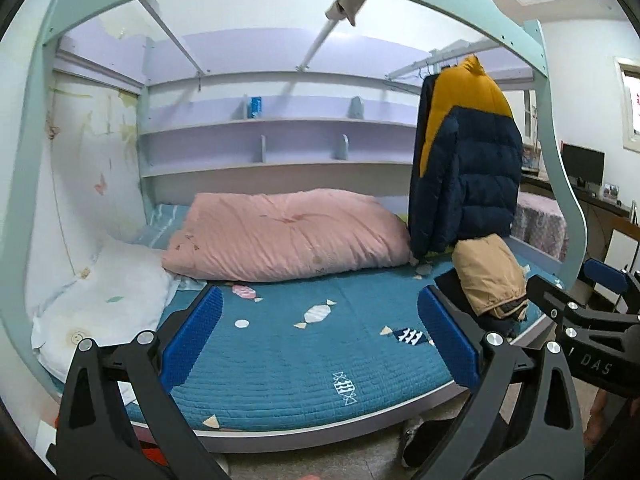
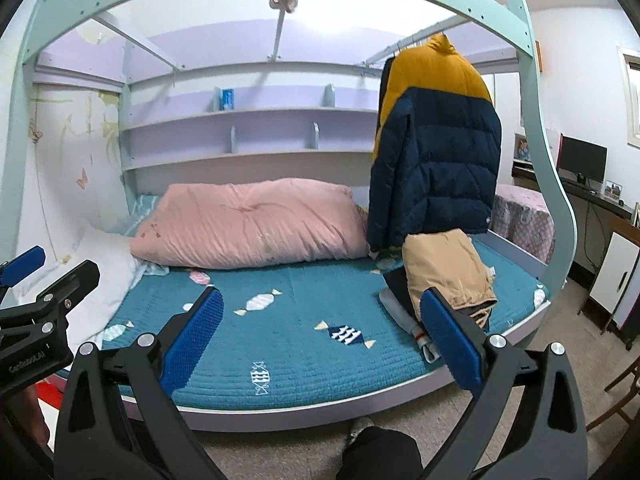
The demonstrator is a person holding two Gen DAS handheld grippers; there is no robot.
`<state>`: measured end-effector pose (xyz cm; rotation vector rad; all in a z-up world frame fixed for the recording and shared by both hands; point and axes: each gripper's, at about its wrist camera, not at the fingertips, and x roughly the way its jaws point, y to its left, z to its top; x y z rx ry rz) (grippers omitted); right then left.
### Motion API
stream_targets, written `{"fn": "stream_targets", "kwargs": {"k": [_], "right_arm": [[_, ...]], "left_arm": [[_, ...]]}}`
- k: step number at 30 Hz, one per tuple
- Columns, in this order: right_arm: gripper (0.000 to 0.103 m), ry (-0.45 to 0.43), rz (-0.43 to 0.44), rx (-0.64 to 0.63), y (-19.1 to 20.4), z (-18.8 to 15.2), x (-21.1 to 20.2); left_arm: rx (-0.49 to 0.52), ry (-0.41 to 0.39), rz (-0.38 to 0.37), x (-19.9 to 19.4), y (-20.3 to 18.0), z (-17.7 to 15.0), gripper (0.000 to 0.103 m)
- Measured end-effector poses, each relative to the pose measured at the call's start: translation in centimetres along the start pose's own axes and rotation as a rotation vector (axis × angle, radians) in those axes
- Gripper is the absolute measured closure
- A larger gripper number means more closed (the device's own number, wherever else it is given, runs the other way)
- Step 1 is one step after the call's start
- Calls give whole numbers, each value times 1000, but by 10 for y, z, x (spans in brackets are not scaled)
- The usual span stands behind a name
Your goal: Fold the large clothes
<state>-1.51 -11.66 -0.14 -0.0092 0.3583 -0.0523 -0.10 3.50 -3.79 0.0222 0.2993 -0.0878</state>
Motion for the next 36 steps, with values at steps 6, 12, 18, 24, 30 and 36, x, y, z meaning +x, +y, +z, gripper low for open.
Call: {"fn": "stream_targets", "kwargs": {"k": [6,12,18,24,30,36], "right_arm": [[8,-29,30,-14,8,6,-12],[8,-46,45,-17,13,7,-18],[8,-49,56,-15,12,8,-20],[8,-51,60,-11,11,7,-22],[8,-52,60,-7,10,6,-23],[8,-49,60,-6,8,7,-24]], "left_arm": [[-5,-13,14,-15,3,5,5],[-11,-32,20,-22,4,9,5],[2,-42,34,-27,1,12,5],[6,-47,37,-30,1,14,5],[8,-47,41,-30,0,14,5],[13,-48,41,-31,0,15,5]]}}
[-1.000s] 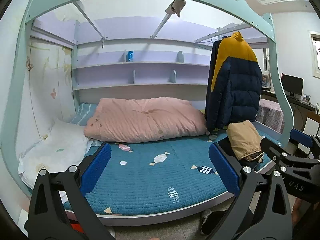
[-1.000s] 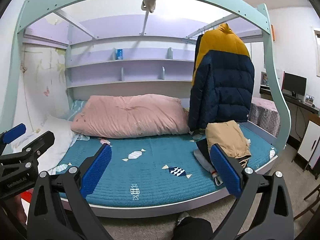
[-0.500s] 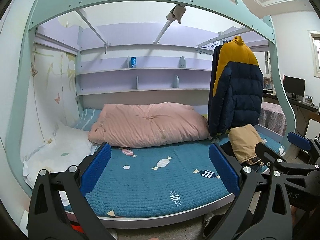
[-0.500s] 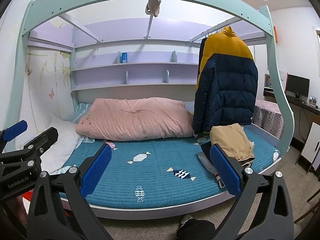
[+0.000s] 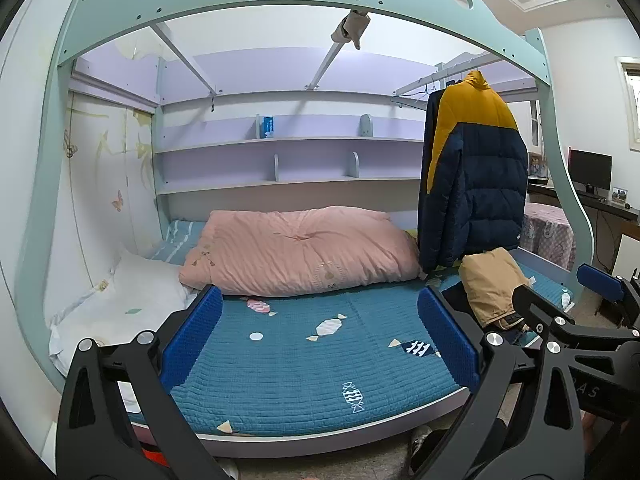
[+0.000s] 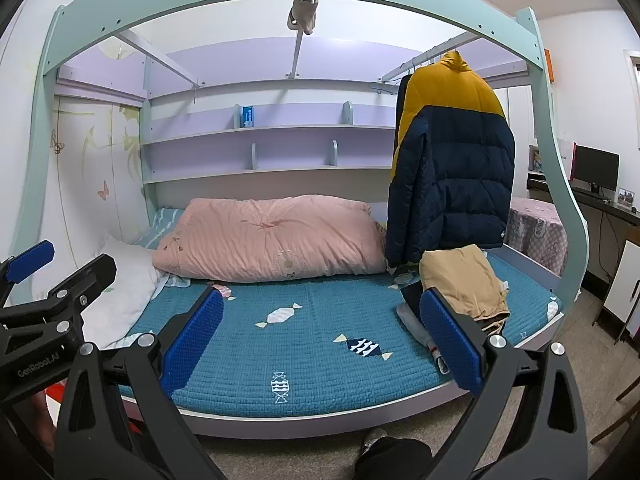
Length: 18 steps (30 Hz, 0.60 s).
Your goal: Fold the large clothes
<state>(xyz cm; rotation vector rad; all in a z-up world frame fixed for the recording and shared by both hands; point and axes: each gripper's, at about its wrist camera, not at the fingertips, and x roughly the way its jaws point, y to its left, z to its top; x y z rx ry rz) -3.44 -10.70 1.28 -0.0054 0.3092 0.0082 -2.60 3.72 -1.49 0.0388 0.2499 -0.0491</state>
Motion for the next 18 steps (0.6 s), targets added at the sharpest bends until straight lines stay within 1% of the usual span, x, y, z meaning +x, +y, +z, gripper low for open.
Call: {"fn": "stream_targets", "kwargs": {"k": [18], "right_arm": [[8,2,0,4,0,-1,-2]], "left_arm": [[6,-1,4,4,1,-2,5]]}}
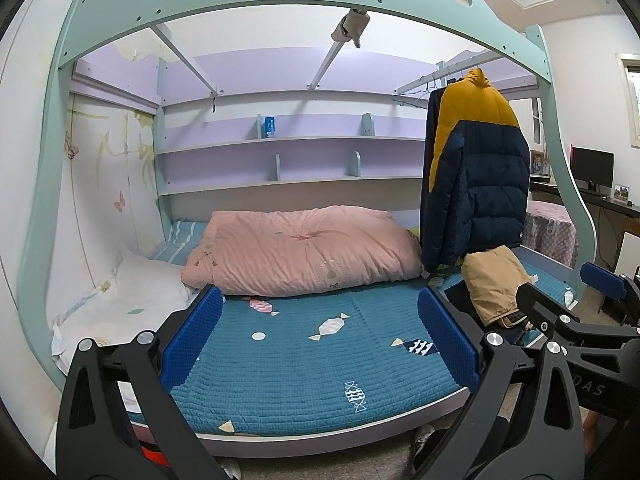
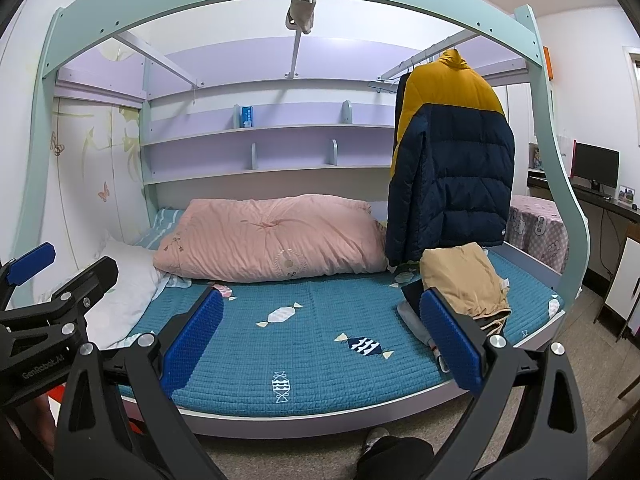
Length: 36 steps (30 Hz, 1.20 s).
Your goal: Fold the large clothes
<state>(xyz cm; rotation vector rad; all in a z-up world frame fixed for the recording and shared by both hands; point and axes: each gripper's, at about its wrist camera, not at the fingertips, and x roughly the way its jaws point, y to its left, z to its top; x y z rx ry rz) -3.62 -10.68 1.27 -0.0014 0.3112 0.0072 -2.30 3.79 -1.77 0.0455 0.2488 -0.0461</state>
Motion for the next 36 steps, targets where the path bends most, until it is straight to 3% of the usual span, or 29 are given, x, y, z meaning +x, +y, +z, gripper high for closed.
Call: {"fn": "stream_targets", "kwargs": {"k": [36], "right_arm": [[8,1,-6,5,4,0,-3]], "left_arm": [[8,-15,-9,2,3,-4,5]]}}
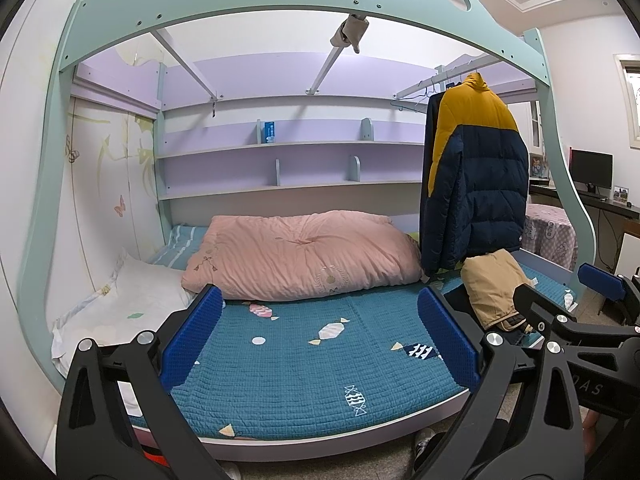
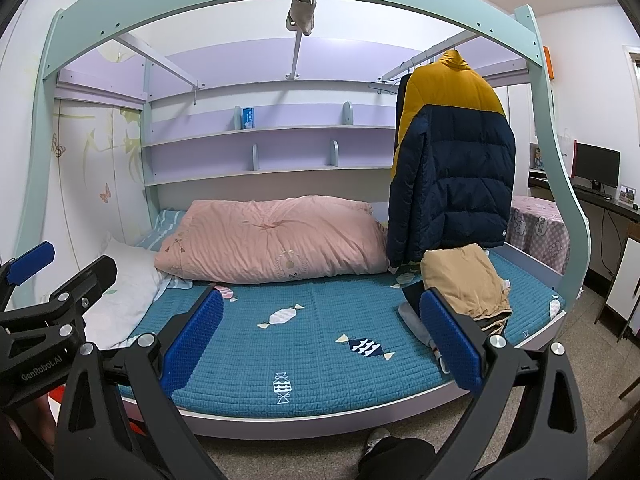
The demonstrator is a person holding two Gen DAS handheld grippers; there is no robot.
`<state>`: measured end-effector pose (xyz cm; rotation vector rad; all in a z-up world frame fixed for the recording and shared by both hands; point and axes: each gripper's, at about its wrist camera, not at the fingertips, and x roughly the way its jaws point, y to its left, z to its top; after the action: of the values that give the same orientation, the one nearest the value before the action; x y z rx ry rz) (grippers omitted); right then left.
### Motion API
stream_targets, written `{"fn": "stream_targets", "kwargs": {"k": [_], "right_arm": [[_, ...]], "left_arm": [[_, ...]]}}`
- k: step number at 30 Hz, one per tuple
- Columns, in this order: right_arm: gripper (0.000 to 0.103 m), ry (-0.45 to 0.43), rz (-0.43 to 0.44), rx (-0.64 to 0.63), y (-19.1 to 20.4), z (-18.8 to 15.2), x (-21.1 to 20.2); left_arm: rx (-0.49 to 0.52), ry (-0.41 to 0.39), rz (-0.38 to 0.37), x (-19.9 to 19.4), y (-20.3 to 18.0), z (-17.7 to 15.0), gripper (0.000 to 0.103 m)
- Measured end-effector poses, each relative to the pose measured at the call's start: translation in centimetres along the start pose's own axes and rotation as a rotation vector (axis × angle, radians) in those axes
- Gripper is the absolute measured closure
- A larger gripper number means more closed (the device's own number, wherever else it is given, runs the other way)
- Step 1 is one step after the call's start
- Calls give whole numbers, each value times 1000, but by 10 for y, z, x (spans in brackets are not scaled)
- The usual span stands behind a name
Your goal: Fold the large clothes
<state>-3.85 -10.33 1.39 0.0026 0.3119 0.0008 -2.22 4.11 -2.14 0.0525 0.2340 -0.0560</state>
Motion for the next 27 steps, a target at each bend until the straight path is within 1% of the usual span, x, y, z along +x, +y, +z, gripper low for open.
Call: {"fn": "stream_targets", "kwargs": {"k": [27], "right_arm": [[8,1,-3,4,2,0,-2]], "left_arm": [[-1,0,0,0,0,1,5]]}}
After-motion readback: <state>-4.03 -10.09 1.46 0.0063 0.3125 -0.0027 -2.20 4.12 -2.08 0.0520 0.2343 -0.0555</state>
